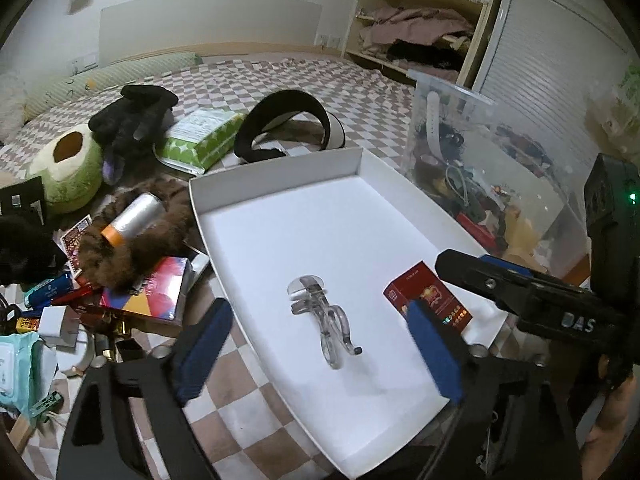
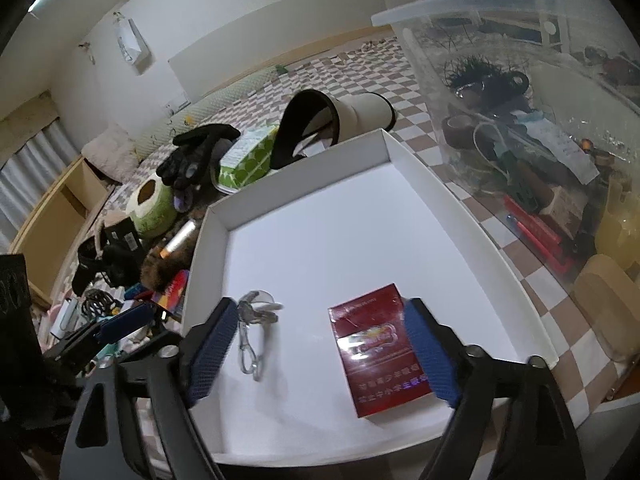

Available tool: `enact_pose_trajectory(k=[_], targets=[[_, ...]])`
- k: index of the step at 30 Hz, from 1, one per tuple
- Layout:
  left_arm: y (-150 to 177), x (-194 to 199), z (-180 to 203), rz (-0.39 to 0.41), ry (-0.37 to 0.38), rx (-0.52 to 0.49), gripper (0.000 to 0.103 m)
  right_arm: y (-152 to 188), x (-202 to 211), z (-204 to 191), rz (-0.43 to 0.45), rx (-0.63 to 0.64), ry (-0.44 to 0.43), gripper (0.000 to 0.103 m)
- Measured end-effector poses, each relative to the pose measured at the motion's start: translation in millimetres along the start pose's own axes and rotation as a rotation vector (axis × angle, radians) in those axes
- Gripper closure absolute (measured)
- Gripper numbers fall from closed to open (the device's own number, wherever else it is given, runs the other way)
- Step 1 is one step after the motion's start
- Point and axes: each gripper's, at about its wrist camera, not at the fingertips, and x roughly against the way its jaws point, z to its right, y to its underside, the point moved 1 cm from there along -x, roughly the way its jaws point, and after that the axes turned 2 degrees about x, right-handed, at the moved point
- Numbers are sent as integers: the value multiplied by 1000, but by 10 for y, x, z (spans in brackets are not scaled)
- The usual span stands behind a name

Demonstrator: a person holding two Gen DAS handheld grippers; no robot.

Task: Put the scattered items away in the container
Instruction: 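Move both grippers away from the tray toward the cluttered items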

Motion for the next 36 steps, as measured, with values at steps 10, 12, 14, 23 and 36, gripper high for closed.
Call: enact_pose_trajectory(k=[10,12,14,23,36], targets=[[0,194,-144,48,-32,16,1,-65,124,-185,59,4,13,0],[7,230,-181,53,-36,23,1,-76,160,-223,73,8,13,0],[15,273,-227,61,-42,30,1,-86,184,-271,81,16,11,0],[39,492,-437,108,-108,42,1,-114,265,-525,92,39,-51,0],[83,1003,-995,191,-196,121,1,-119,320,-1108,108,121,-137,0]])
